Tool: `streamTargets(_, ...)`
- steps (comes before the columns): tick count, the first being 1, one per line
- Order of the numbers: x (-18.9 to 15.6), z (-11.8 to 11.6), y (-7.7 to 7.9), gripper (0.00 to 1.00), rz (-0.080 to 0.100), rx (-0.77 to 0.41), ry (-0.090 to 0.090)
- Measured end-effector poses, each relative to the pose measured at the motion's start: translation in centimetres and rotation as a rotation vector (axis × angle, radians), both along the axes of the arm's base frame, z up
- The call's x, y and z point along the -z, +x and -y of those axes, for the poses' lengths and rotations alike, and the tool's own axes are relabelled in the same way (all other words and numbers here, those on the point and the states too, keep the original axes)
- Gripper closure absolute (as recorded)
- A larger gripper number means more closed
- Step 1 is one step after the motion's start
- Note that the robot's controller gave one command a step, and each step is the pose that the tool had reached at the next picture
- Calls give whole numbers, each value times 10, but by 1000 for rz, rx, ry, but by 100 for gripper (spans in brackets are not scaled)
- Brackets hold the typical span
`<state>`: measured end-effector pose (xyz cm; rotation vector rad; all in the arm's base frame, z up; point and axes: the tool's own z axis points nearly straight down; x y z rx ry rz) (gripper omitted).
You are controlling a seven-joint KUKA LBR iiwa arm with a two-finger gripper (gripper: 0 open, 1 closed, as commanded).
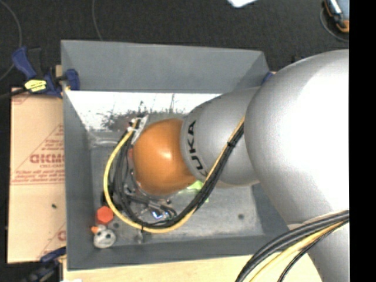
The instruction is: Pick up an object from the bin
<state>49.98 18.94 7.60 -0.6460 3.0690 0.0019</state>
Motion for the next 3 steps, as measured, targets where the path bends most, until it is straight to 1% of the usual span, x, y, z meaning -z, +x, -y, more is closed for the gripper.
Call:
streamTargets(1,1,6,-10,0,2,-199,-3)
streamTargets(2,4,9,12,0,2,-191,-1)
streamTargets(3,1,16,29,0,8,-84,1)
